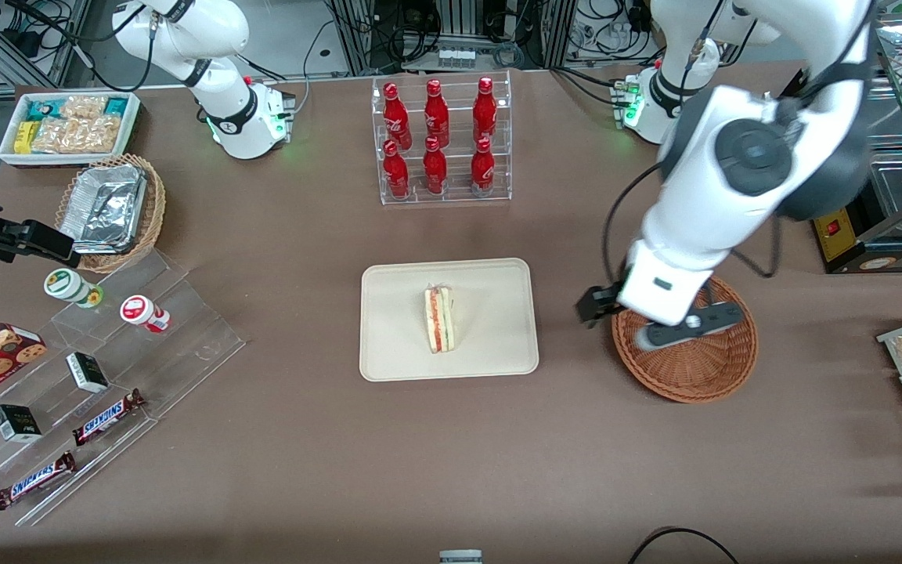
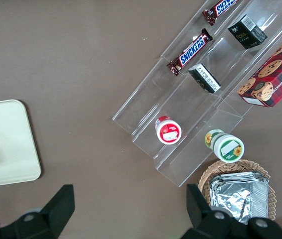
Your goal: Place sandwich from basket to tray
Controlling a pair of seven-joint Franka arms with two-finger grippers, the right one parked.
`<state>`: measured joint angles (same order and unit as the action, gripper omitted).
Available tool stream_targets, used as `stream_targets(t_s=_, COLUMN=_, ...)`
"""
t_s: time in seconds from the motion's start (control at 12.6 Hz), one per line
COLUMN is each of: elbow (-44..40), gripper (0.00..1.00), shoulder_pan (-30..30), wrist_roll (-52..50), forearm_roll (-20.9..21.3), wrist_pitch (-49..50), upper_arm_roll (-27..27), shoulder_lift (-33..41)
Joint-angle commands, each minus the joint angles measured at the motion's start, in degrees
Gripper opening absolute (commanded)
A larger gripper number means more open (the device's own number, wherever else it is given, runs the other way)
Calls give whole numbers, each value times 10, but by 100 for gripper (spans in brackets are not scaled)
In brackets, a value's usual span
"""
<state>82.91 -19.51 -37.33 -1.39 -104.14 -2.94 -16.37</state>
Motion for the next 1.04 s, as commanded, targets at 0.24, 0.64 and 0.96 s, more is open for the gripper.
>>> stream_targets(t_s=0.24, elbow=65, gripper=100, shoulder_pan=94, wrist_roll=171, forearm_roll=-3, wrist_pitch=78, upper_arm_roll=-6, shoulder_lift=111)
stream_targets(t_s=0.64, elbow=124, gripper=100, shoulder_pan=176, wrist_roll=359, forearm_roll=-4, wrist_pitch=120, upper_arm_roll=0, shoulder_lift=192)
stream_targets(t_s=0.96, elbow=118, gripper=100, shoulder_pan=176, wrist_roll=405, forearm_roll=-6, wrist_pitch=148, upper_arm_roll=34, shoulder_lift=198)
